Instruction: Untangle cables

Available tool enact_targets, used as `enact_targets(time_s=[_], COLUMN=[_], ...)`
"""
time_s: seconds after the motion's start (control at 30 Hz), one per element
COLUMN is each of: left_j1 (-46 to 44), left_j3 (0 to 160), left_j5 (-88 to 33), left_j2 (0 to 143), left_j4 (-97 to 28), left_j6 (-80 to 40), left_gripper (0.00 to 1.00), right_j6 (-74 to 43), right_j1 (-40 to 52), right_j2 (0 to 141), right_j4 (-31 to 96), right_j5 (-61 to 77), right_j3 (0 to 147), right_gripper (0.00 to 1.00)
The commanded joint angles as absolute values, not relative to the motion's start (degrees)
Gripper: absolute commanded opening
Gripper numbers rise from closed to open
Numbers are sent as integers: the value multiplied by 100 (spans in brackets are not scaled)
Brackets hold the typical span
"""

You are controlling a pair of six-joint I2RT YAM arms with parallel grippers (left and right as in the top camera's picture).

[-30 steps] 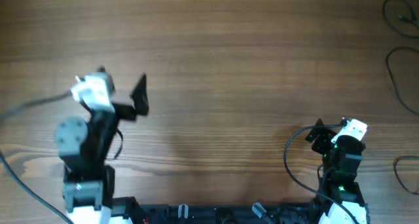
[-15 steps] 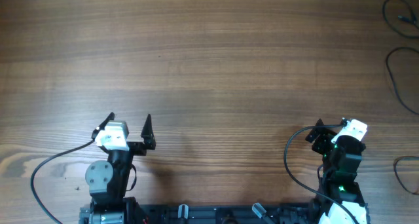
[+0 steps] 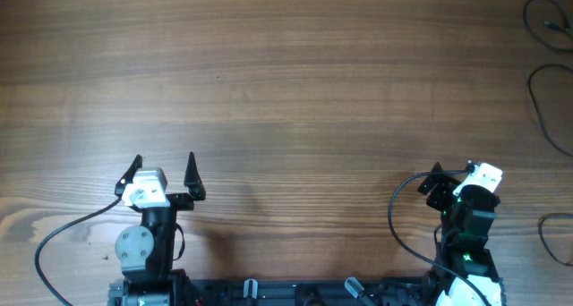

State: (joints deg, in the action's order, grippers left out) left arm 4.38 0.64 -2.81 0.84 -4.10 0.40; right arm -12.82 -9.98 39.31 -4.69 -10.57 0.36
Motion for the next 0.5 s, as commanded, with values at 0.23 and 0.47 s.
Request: enact_targets(time_s=[0.23, 0.47], left_j1=[325, 364], left_j3=[32, 32], left_j5=[-180, -211], left_j2=[16, 16], left_j4=[-456, -456], left_j6=[-416, -322], left_gripper=[100, 100], right_j6=[-1354, -1352], right_j1=[-1015, -1015], right_j2=[3907, 3907], right_j4=[-480, -482], right_j5=[-1114, -1114], right_j3=[30, 30], right_gripper=[100, 99])
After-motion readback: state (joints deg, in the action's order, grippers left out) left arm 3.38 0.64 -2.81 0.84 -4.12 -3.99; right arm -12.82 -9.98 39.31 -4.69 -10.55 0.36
